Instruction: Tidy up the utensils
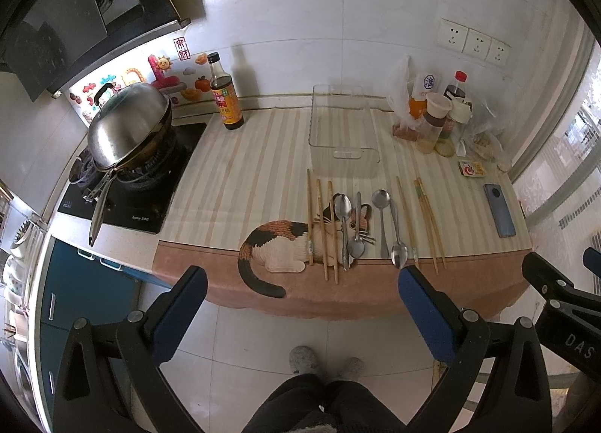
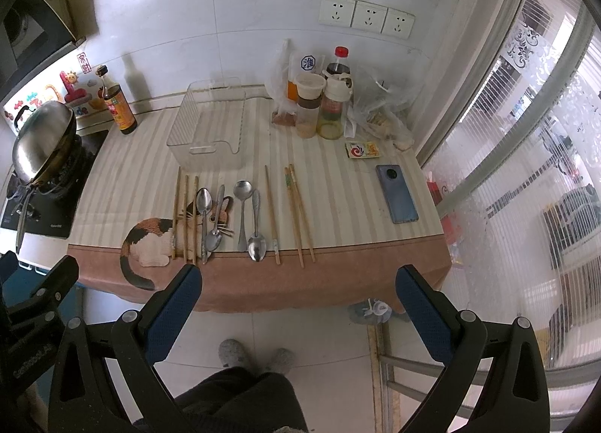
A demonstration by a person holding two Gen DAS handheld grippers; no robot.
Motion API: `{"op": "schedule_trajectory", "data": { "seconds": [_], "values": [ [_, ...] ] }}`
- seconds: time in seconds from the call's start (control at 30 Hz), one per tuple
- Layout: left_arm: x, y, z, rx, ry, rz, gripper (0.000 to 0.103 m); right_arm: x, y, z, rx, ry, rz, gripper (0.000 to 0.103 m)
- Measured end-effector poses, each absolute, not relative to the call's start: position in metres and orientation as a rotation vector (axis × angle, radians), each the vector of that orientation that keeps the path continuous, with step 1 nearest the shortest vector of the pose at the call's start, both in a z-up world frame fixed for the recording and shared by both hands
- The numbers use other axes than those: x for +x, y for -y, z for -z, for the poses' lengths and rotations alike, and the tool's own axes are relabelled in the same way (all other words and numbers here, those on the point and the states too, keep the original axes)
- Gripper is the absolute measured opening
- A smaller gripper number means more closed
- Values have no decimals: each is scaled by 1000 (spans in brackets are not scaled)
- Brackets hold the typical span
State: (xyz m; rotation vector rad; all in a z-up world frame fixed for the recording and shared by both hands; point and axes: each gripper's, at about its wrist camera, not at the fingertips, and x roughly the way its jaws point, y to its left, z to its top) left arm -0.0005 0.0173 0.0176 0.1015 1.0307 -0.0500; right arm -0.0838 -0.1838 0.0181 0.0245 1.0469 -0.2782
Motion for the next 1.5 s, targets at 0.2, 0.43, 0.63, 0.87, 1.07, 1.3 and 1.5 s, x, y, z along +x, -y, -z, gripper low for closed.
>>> {"op": "schedule_trajectory", "data": {
  "seconds": [0.2,0.43,0.63,0.87,1.07,1.3,1.5],
  "values": [
    [6,-16,-16,83,-1014,44,103,-78,189,-17,33,-1033,291,103],
    [41,-20,13,70,-912,-62,103,-52,229,8,111,-922,291,103],
    [86,-31,63,84,-975,-152,103,-12,260,59,123,-941,332,99],
    [150,-37,162,66,-1209,-139,101,43,295,141,205,-1097,314,68],
    [202,-34,246,37,-1422,-74,60,82,317,207,283,-1237,333,59],
    [228,-29,290,43,-1484,-22,55,121,323,262,298,-1364,359,52],
    [231,-21,302,53,-1501,42,39,146,312,296,221,-1460,323,40]
  ]
}}
